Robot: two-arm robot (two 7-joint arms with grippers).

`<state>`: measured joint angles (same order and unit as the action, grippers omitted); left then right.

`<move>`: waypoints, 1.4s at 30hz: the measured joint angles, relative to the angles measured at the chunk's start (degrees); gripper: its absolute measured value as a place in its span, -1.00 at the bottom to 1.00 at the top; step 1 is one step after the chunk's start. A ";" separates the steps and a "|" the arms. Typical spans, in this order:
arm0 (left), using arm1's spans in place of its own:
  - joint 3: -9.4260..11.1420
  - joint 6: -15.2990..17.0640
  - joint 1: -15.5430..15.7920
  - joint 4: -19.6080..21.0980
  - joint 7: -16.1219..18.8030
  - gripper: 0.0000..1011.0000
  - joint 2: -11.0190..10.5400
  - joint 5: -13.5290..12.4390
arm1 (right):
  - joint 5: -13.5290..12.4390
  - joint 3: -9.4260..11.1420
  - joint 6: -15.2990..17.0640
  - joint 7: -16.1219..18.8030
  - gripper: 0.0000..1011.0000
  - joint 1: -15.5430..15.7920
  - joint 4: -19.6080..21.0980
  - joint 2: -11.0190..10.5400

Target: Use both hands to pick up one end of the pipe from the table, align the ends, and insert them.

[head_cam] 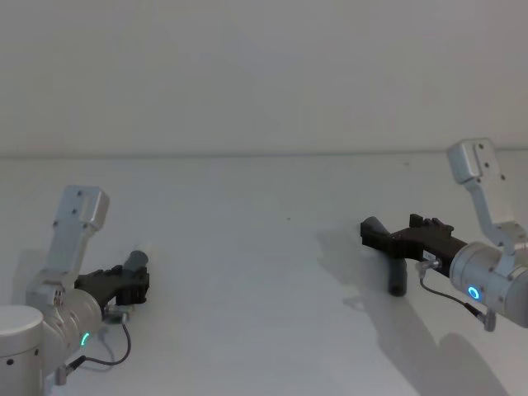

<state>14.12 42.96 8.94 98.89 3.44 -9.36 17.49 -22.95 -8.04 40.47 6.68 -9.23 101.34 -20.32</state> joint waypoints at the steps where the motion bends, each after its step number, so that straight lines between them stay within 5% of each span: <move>1: 0.00 0.00 0.00 0.00 0.00 -0.35 0.00 0.00 | 0.03 -0.12 0.13 0.15 0.98 -0.25 -0.31 0.05; 42: 0.00 0.00 0.00 0.00 0.00 -0.35 0.00 -0.01 | 2.22 0.78 4.17 -2.83 0.98 0.48 -2.14 2.25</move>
<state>14.12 42.96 8.94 98.89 3.44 -9.36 17.48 -20.73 -7.26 44.64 3.84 -8.74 99.20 -18.07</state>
